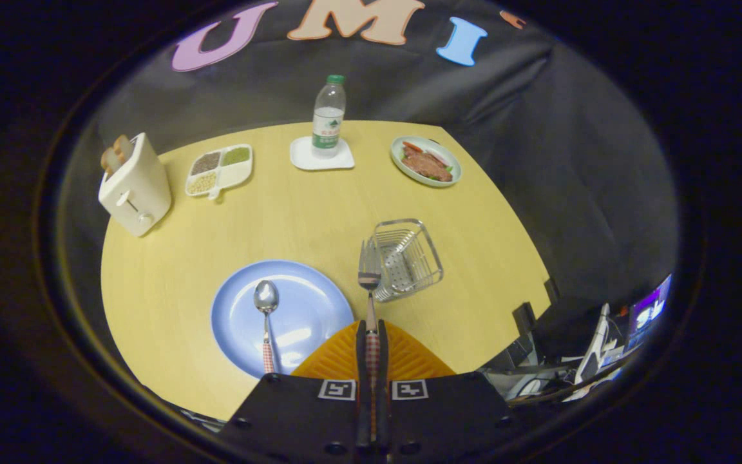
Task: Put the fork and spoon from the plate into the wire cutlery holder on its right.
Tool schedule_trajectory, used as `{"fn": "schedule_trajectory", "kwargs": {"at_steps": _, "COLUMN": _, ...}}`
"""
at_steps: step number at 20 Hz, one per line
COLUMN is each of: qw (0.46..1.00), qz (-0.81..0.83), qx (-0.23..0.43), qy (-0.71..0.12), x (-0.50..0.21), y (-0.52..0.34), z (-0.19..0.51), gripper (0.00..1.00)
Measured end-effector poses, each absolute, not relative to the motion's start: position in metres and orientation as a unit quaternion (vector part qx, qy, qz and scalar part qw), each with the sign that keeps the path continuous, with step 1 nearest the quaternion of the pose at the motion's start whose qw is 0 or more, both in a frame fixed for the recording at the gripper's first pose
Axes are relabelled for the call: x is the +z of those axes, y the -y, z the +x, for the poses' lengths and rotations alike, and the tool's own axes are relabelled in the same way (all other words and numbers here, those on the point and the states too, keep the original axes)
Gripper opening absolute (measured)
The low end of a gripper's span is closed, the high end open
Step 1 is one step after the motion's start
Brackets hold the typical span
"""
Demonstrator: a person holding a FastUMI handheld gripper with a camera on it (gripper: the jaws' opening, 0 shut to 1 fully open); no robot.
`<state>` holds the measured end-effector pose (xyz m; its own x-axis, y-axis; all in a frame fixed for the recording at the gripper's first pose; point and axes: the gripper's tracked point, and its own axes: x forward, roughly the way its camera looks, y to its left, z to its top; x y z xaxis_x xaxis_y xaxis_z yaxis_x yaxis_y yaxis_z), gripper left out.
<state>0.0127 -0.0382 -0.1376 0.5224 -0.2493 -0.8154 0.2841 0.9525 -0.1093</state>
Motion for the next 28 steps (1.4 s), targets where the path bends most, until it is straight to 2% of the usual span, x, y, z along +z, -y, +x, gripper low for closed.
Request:
{"fn": "schedule_trajectory", "kwargs": {"at_steps": 7, "qw": 0.798, "qz": 0.059, "qx": -0.171, "qy": -0.575, "x": -0.146, "y": 0.081, "z": 0.024, "gripper": 0.07}}
{"fn": "schedule_trajectory", "kwargs": {"at_steps": 16, "qw": 0.728, "qz": 0.062, "qx": -0.085, "qy": -0.677, "x": -0.184, "y": 0.085, "z": 0.071, "gripper": 0.06}}
{"fn": "schedule_trajectory", "kwargs": {"at_steps": 20, "qw": 0.713, "qz": 0.074, "qx": -0.052, "qy": -0.696, "x": -0.201, "y": 0.074, "z": 0.090, "gripper": 0.07}}
{"fn": "schedule_trajectory", "kwargs": {"at_steps": 24, "qw": 0.709, "qz": 0.059, "qx": -0.050, "qy": -0.701, "x": -0.208, "y": 0.081, "z": 0.093, "gripper": 0.09}}
{"fn": "schedule_trajectory", "kwargs": {"at_steps": 28, "qw": 0.721, "qz": 0.048, "qx": -0.064, "qy": -0.688, "x": -0.199, "y": 0.090, "z": 0.088, "gripper": 0.25}}
